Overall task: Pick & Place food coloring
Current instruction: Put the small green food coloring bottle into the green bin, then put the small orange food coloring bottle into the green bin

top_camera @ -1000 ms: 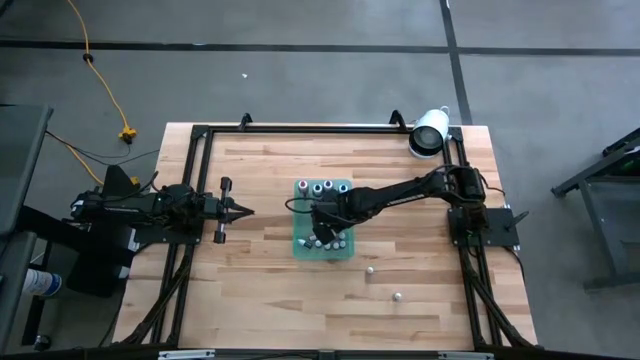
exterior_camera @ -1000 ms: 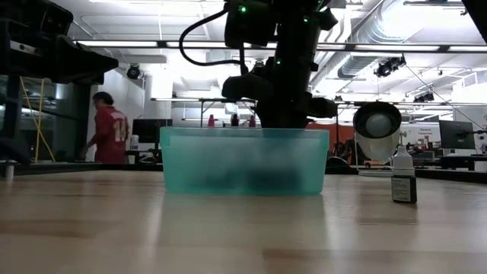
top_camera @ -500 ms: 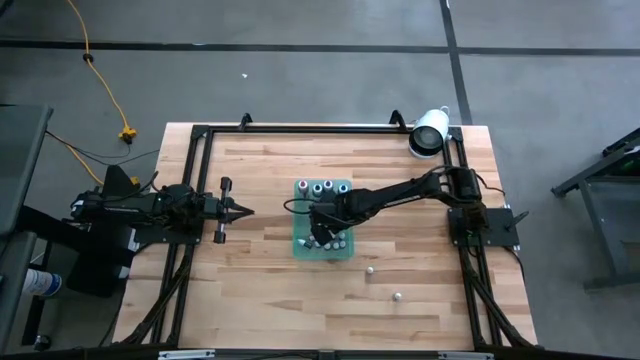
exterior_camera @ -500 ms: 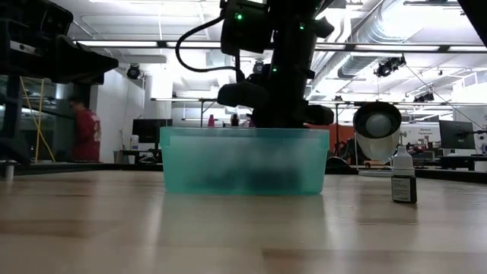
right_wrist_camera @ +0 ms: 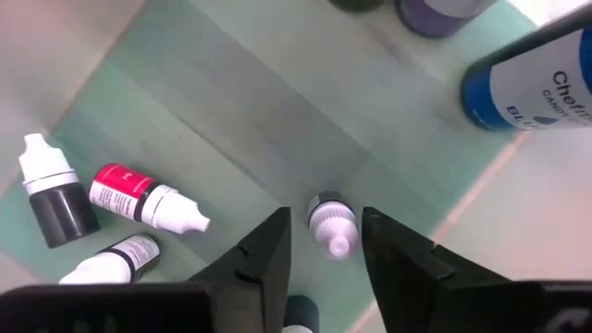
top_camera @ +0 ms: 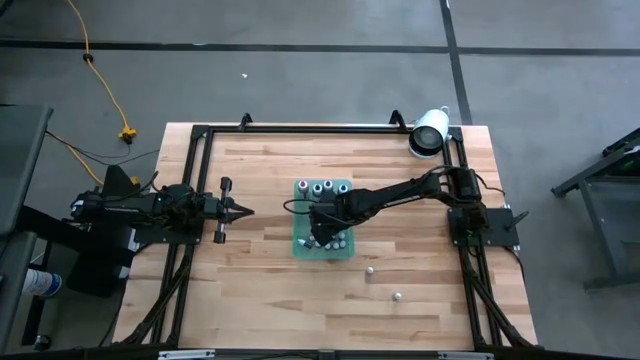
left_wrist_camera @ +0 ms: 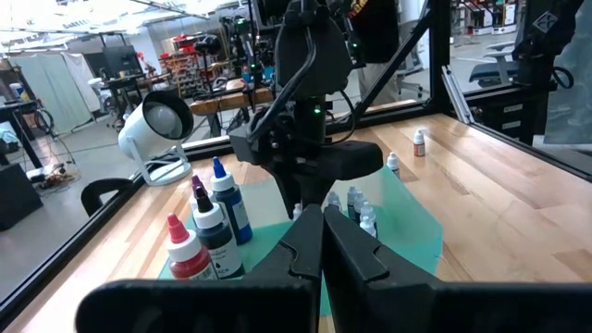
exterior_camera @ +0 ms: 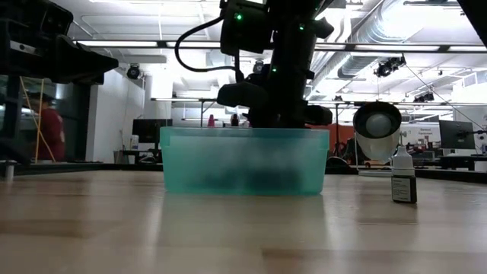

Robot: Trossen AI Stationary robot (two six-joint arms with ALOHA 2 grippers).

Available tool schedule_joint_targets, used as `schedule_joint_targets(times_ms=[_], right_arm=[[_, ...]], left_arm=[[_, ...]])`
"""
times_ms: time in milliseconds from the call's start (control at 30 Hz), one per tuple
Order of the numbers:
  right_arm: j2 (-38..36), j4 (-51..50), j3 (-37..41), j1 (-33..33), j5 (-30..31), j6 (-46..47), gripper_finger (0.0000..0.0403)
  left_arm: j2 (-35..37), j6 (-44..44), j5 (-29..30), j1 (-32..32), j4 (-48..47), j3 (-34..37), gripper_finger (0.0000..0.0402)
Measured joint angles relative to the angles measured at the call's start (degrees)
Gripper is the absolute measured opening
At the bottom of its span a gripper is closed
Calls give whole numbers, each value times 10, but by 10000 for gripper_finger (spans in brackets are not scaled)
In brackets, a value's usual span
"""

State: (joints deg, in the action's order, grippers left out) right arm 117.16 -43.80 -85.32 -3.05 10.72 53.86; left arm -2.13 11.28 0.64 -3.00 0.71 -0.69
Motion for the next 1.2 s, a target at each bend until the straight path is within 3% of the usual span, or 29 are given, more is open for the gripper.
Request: schedule_joint_targets(times_ms=[267, 633, 933, 1200], right_arm=[[-9, 6, 0, 0, -3, -14, 151], [-73, -2, -1, 4, -17, -34, 156], [-146, -13, -1, -1, -64, -127, 156], [-211, -84, -1, -31, -82, -236, 156]], left_arm=[[0, 0, 0, 0, 0, 0, 0], [0, 0, 0, 0, 0, 0, 0], [0, 0, 0, 0, 0, 0, 0], [0, 0, 0, 0, 0, 0, 0]])
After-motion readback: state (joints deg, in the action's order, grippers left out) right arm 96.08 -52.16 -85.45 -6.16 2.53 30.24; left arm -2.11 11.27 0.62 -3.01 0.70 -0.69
